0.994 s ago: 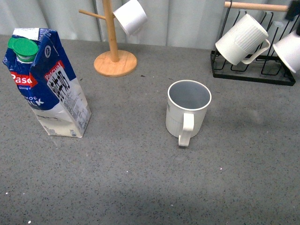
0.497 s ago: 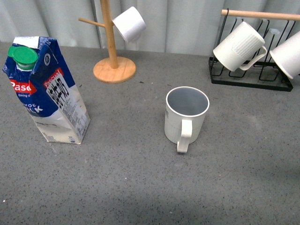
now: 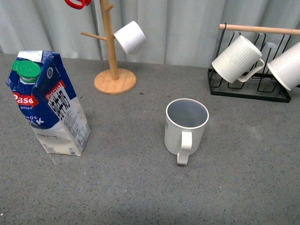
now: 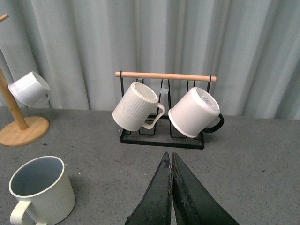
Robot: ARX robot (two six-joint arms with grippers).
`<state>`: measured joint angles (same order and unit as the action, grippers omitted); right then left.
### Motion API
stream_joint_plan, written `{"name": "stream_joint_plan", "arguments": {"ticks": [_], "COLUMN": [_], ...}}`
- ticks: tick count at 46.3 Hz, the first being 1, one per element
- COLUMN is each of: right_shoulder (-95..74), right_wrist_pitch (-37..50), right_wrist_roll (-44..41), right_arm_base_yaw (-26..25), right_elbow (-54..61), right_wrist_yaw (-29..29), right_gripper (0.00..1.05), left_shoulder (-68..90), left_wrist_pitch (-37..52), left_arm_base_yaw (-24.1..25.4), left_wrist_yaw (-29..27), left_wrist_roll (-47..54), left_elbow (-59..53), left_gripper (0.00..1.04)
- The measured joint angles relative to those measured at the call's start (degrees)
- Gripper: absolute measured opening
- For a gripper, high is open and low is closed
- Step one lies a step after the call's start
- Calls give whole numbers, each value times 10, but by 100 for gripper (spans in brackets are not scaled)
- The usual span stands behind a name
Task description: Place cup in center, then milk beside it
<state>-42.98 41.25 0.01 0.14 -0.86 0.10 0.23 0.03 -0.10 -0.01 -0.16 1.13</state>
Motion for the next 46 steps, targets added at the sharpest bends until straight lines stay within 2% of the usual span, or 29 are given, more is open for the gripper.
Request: {"name": "stream_joint_plan", "arguments": {"ticks": [17,46], "right_shoulder": [148,300], "right_wrist_pitch": [-133,-281], "right_wrist_roll": [0,0], "right_arm_base_yaw": [0,0], "right_elbow": [6,6], "right_wrist_yaw": [0,0], "right_gripper": [1,1], "left_shoulder": [0,0], "left_wrist_pitch": [0,0], "left_arm_base_yaw": [0,0], "left_wrist_yaw": [0,0], "left_wrist_roll": [0,0], "left_elbow": [0,0], "left_gripper": [98,98]}}
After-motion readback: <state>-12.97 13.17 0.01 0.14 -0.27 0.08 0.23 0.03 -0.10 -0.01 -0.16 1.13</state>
